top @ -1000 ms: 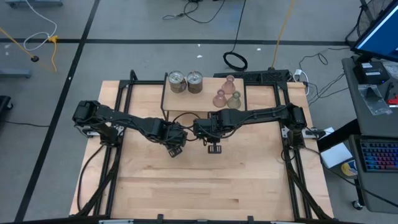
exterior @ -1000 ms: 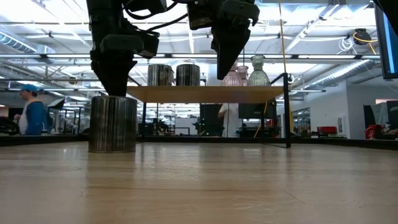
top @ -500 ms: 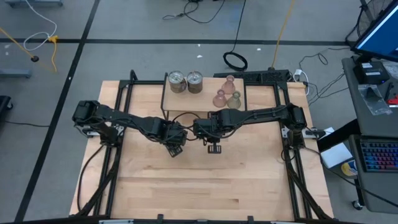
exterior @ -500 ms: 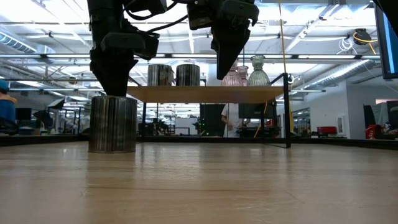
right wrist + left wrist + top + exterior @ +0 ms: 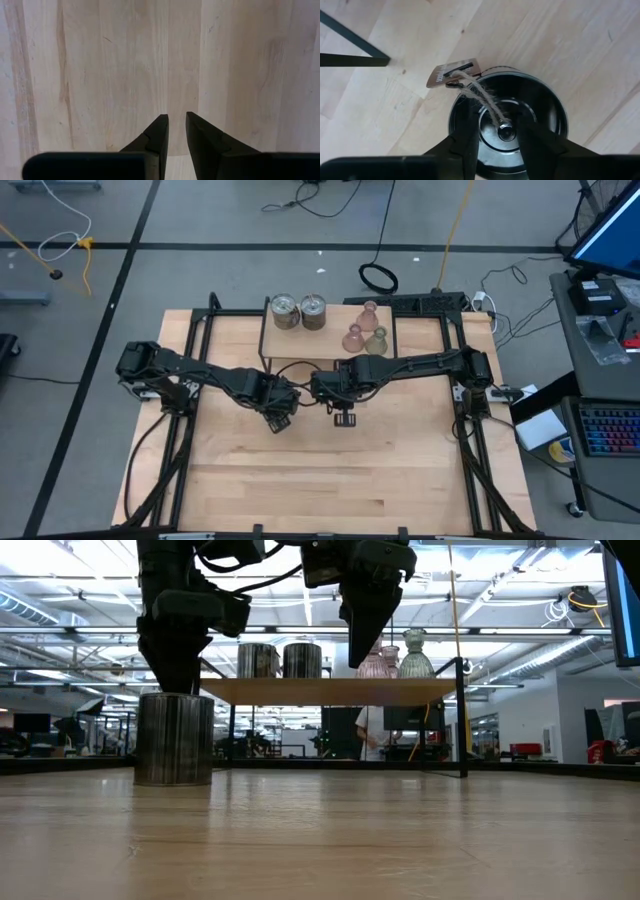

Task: Pick & Place candle stick holders
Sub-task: Put the scented candle on the shelf

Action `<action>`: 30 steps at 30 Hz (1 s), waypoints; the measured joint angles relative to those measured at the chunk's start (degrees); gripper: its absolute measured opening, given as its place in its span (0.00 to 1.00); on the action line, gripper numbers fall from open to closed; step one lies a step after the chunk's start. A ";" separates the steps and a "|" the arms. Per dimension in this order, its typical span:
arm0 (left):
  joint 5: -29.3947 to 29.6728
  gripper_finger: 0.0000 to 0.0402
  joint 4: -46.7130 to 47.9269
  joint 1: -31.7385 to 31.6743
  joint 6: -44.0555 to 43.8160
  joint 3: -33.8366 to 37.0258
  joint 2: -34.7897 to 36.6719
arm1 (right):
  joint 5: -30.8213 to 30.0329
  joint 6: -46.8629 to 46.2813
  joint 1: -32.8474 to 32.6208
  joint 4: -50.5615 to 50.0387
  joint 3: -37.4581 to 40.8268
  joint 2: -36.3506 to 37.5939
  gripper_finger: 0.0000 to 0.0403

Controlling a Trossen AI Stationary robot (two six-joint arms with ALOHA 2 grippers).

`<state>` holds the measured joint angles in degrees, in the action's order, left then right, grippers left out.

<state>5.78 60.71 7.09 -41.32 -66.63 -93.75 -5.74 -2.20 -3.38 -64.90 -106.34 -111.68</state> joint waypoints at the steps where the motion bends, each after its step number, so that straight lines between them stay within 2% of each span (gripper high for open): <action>1: 0.03 0.32 0.00 0.00 -0.01 0.00 0.01 | 0.00 0.00 0.00 0.00 0.00 0.00 0.15; 11: 0.02 0.21 -0.20 0.00 0.07 0.00 0.00 | 0.00 0.06 0.00 -0.02 0.00 0.00 0.15; 18: 0.02 0.08 -0.17 0.02 0.52 0.02 0.01 | 0.00 0.07 0.00 -0.02 0.00 0.00 0.15; 30: 0.22 0.08 -0.28 0.02 0.87 -0.05 0.02 | 0.00 0.07 0.02 -0.04 0.00 0.00 0.15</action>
<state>6.00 60.42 7.11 -40.45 -66.68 -93.73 -5.74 -2.13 -3.36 -64.95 -106.34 -111.68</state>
